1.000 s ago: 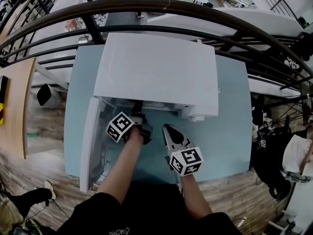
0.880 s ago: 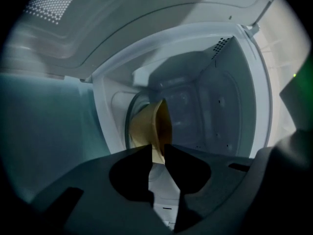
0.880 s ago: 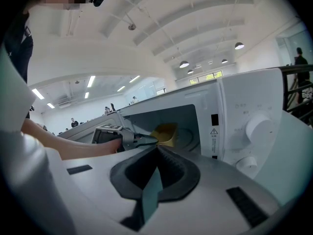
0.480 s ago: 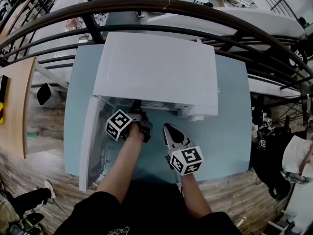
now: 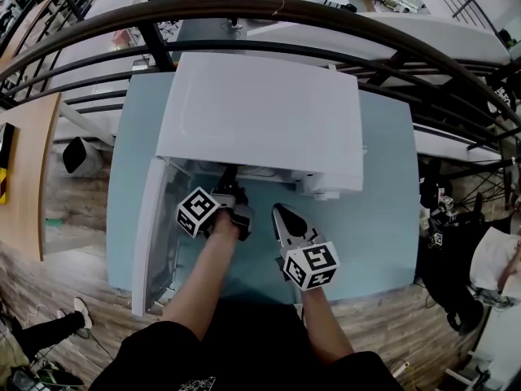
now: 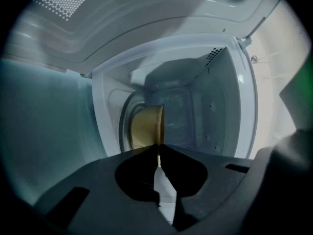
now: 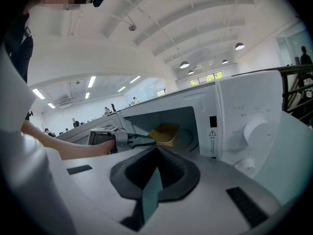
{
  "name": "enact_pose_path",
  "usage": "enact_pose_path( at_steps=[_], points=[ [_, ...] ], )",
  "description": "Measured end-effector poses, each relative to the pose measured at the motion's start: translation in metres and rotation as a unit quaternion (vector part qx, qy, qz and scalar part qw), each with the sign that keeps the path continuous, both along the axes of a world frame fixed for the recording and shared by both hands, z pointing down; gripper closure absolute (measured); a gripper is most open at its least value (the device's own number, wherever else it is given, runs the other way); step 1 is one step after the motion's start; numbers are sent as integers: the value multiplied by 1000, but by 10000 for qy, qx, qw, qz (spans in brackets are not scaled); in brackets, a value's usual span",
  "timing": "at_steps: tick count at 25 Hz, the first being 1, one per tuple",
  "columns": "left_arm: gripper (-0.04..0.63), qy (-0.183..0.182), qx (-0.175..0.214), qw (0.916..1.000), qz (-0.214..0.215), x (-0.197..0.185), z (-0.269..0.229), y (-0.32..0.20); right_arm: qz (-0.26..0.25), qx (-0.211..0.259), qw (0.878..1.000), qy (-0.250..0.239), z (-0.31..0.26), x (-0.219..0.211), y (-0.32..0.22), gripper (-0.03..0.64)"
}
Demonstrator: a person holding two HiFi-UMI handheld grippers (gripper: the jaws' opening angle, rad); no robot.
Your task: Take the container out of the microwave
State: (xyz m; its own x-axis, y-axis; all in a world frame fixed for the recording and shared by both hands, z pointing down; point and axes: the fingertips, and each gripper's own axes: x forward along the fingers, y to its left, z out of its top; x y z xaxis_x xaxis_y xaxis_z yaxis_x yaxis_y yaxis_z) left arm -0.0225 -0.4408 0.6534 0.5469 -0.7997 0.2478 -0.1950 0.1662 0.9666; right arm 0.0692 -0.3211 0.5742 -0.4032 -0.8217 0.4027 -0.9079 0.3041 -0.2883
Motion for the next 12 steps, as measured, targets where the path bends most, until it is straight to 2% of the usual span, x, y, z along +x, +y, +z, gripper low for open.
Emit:
enact_pose_path(
  at_steps=[12],
  points=[
    [574,291,346,9988,191,3,-11,25,-63,18,10000,33,-5,1,12,611]
  ],
)
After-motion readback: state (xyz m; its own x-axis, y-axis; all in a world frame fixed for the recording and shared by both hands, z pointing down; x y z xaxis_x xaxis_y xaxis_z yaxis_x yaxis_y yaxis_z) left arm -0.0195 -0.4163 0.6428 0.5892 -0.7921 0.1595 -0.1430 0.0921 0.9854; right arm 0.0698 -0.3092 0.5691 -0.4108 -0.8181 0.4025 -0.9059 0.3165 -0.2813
